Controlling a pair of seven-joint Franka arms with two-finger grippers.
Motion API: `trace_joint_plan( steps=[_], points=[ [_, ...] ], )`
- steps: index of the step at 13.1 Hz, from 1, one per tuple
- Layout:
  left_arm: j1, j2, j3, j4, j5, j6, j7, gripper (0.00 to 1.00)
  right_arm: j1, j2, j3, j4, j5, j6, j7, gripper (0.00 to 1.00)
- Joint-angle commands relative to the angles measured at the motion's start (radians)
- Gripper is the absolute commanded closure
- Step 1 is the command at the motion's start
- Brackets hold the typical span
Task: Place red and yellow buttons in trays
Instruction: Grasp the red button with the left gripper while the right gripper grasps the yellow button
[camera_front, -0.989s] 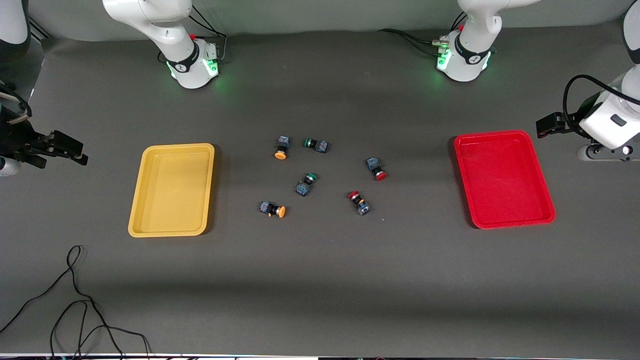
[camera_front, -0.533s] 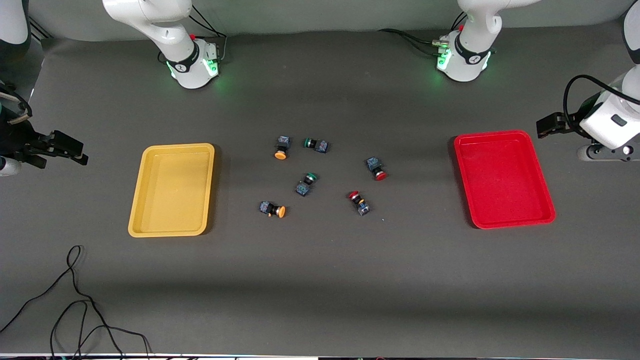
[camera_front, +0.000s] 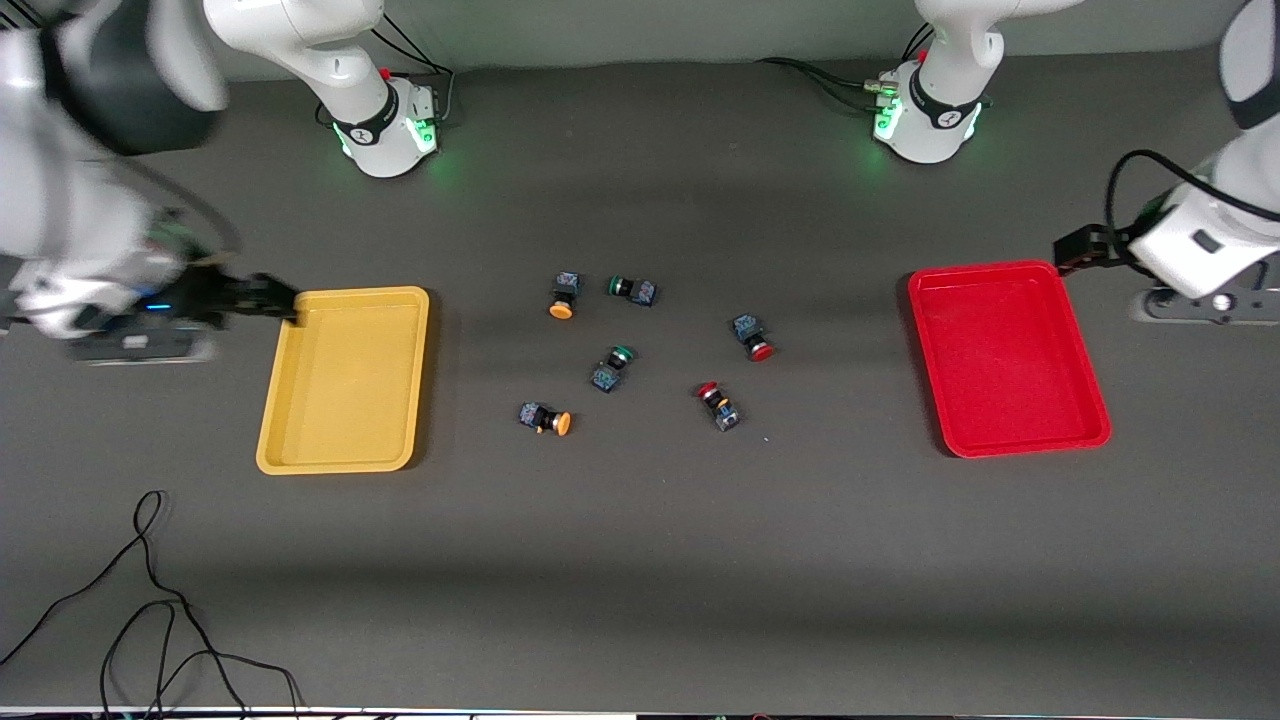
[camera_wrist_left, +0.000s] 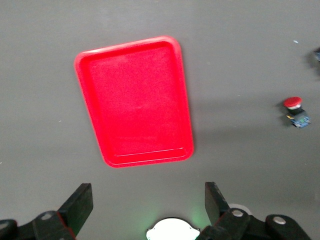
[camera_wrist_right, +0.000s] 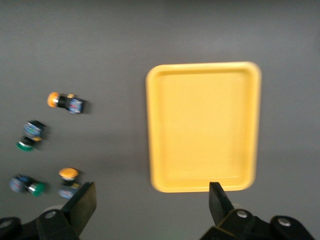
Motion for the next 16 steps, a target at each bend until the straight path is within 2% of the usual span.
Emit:
trace_joint_plan(
  steps=[1, 4, 6, 9, 11, 13, 16],
  points=[
    [-0.178, 0.069, -0.007, 0.006, 0.010, 0.052, -0.245, 0.00, 0.208, -0.071, -0.006, -0.163, -0.001, 0.129, 0.351, 0.00],
    [-0.306, 0.185, -0.007, -0.004, 0.011, 0.198, -0.457, 0.00, 0.436, -0.044, -0.006, -0.237, -0.002, 0.273, 0.716, 0.00],
    [-0.364, 0.251, -0.005, -0.017, 0.013, 0.284, -0.557, 0.00, 0.523, -0.016, -0.006, -0.269, -0.008, 0.333, 0.828, 0.00],
    [-0.416, 0.269, -0.005, -0.193, 0.014, 0.534, -0.696, 0.00, 0.558, -0.022, -0.006, -0.397, -0.011, 0.463, 0.849, 0.00],
    [-0.441, 0.276, -0.005, -0.307, 0.016, 0.703, -0.769, 0.00, 0.574, 0.008, -0.006, -0.450, -0.016, 0.532, 0.848, 0.00],
    [-0.481, 0.307, -0.005, -0.376, 0.017, 0.836, -0.850, 0.00, 0.572, 0.102, -0.008, -0.485, -0.036, 0.667, 0.849, 0.00],
    [-0.530, 0.341, -0.005, -0.451, 0.025, 0.971, -0.936, 0.00, 0.574, 0.211, -0.008, -0.537, -0.036, 0.843, 0.849, 0.00]
  ],
)
